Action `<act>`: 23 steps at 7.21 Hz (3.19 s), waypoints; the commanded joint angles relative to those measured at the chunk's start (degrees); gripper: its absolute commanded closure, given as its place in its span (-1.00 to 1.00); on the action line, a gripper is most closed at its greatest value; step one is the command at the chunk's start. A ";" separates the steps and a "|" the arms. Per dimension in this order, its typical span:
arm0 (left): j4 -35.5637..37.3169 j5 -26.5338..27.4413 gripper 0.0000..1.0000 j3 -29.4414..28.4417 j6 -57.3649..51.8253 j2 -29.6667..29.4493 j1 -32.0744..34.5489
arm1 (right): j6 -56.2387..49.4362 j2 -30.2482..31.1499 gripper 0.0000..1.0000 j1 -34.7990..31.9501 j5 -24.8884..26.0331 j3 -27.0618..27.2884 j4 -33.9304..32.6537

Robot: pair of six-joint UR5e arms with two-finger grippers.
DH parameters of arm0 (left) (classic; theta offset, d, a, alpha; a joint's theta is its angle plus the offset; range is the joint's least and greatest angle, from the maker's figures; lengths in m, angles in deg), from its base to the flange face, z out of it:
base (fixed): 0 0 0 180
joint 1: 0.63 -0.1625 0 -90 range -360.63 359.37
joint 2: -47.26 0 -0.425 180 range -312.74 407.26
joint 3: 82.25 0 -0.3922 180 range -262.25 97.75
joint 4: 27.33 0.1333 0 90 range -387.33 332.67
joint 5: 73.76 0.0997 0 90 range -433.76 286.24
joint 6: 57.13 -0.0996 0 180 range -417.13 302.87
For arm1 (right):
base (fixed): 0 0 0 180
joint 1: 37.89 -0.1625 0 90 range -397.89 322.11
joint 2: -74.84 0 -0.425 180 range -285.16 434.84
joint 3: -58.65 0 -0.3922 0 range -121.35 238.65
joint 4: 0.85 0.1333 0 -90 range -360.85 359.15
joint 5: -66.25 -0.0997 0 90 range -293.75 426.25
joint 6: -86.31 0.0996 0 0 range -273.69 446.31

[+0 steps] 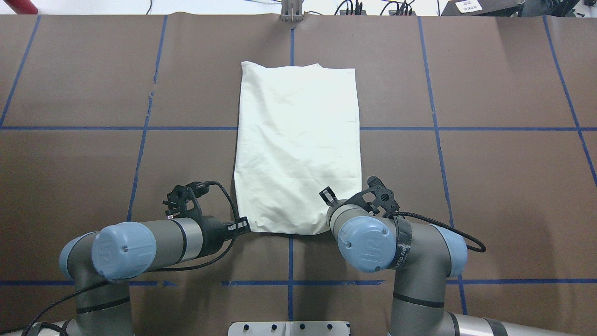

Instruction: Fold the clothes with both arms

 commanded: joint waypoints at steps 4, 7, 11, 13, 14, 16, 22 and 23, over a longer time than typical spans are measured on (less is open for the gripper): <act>35.05 -4.37 1.00 31.59 -0.21 -0.11 0.11 | -0.30 4.57 1.00 -0.29 -2.44 24.47 -10.60; 35.81 -4.74 1.00 26.65 -3.43 -3.51 1.76 | -1.09 0.55 1.00 -0.01 -2.46 17.61 -12.16; 35.90 -5.17 1.00 15.23 -13.37 -10.28 12.65 | -5.91 -8.50 1.00 -8.62 -3.07 5.41 -12.16; 35.64 -7.09 1.00 11.70 -15.66 -11.62 15.82 | -6.80 -10.54 1.00 -11.78 -4.64 -2.49 -6.85; 35.63 -7.28 1.00 9.25 -15.85 -12.93 16.45 | -8.37 -12.81 1.00 -13.11 -4.83 -9.68 -1.84; 34.93 -6.85 1.00 2.13 -16.37 -15.92 16.98 | -10.83 -15.73 1.00 -14.87 -6.40 -18.50 3.46; 26.85 -5.70 1.00 -7.91 -18.40 -16.02 17.86 | -15.15 -21.00 1.00 -17.42 -8.52 -27.57 7.17; 26.85 -5.70 1.00 -8.09 -18.40 -16.02 17.95 | -16.11 -21.88 1.00 -18.47 -9.39 -28.37 7.17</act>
